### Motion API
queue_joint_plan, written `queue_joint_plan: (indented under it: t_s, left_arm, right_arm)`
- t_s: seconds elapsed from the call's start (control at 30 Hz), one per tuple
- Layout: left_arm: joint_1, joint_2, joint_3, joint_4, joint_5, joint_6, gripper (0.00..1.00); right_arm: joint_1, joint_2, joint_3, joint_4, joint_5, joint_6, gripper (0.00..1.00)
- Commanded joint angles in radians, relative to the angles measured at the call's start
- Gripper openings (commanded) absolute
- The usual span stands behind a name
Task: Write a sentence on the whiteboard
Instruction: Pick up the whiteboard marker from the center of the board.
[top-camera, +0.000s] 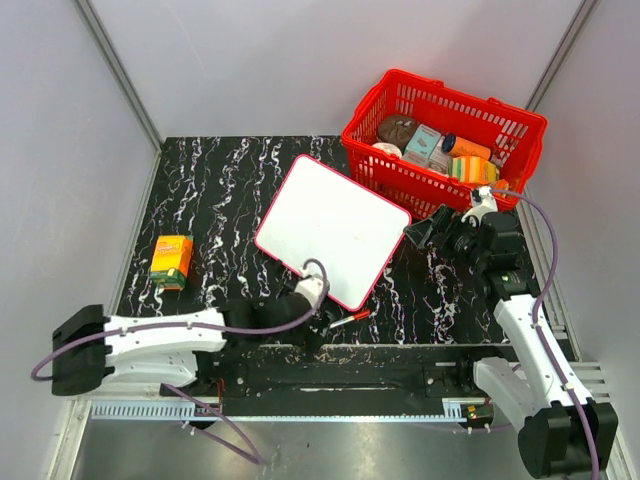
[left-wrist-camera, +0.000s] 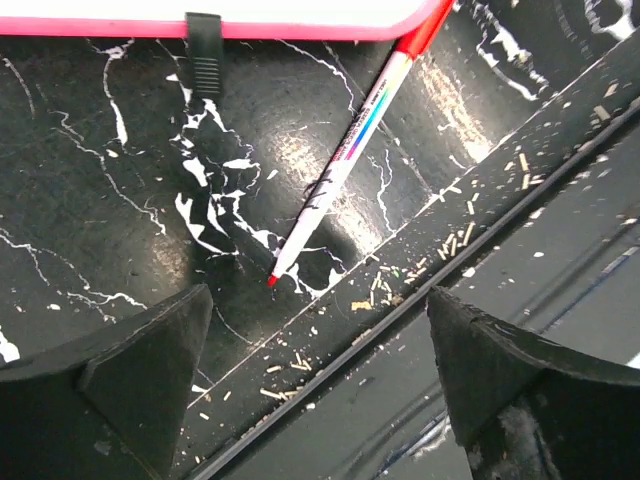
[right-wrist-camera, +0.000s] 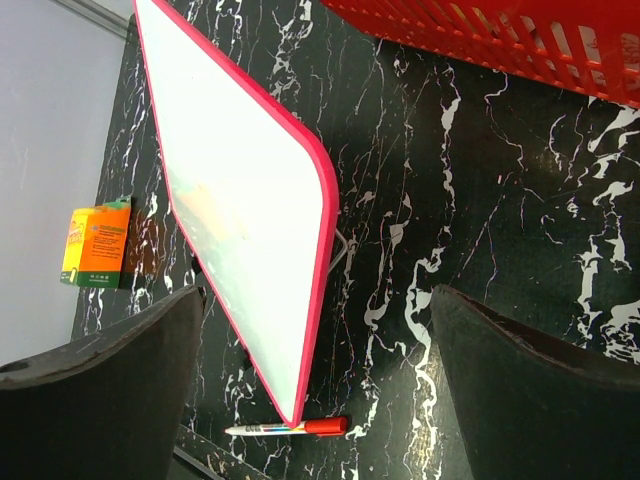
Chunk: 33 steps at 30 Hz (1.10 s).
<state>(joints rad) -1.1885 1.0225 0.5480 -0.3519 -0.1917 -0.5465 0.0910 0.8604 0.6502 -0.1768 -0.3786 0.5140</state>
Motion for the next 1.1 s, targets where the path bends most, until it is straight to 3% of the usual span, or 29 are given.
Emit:
queue_joint_plan:
  t_s: [0.0,0.23,0.4,0.43,0.87,1.07]
  left_arm:
    - [-0.097,0.145,0.089,0.007,-0.207,0.020,0.91]
    - [-0.152,0.295,0.147,0.053,-0.252,0.089,0.77]
    - [-0.154,0.332,0.129,0.108,-0.252,0.109,0.60]
    - [-0.152,0.332,0.118,0.117,-0.244,0.109,0.53]
    - [-0.088,0.366,0.030,0.255,-0.115,0.114,0.45]
    - [-0.085,0.425,0.046,0.255,-0.048,0.114,0.27]
  right_arm:
    - [0.003,-0.018,0.022,0.036,-0.022,0.008,1.00]
    - [0.004,-0.021,0.005,0.059,-0.048,0.003,1.00]
    - [0.003,-0.018,0.002,0.060,-0.059,-0.003,1.00]
    - [0.003,-0.017,0.002,0.060,-0.062,-0.002,1.00]
    - [0.003,-0.021,-0.007,0.062,-0.063,0.007,1.00]
    - [0.004,-0.034,-0.015,0.059,-0.060,0.006,1.00]
